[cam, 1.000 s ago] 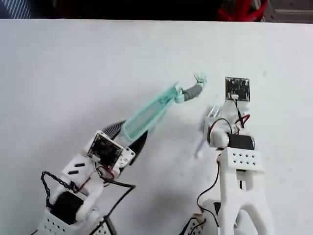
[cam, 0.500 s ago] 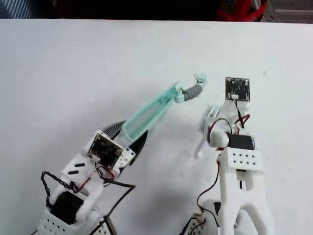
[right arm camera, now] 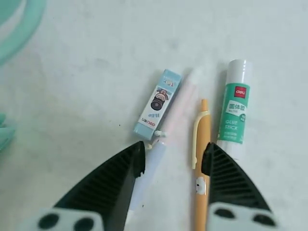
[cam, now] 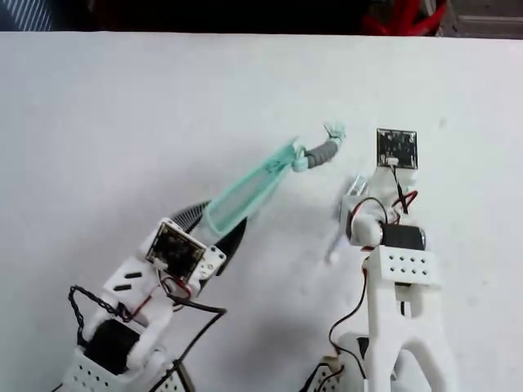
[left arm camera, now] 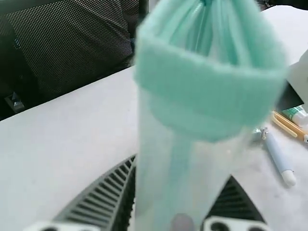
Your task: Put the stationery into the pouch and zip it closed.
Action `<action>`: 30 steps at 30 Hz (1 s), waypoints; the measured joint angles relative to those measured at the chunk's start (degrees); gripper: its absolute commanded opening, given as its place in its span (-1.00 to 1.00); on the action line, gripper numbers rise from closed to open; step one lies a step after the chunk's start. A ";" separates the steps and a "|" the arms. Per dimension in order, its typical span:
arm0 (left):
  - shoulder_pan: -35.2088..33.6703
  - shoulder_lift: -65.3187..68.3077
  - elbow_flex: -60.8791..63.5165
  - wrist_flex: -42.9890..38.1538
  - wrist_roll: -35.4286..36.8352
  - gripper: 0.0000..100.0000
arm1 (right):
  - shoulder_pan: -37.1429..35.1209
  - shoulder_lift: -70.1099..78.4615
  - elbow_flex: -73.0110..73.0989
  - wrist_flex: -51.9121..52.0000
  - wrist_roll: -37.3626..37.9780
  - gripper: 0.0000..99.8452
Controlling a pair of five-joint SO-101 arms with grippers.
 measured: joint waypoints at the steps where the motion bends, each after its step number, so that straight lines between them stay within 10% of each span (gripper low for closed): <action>1: 0.00 0.00 0.00 0.00 0.00 -0.62 | 0.00 0.00 0.00 0.00 0.00 -0.62; 30: 0.00 0.00 0.00 0.00 0.00 -0.62 | 0.18 16.97 -9.67 2.64 0.00 -0.61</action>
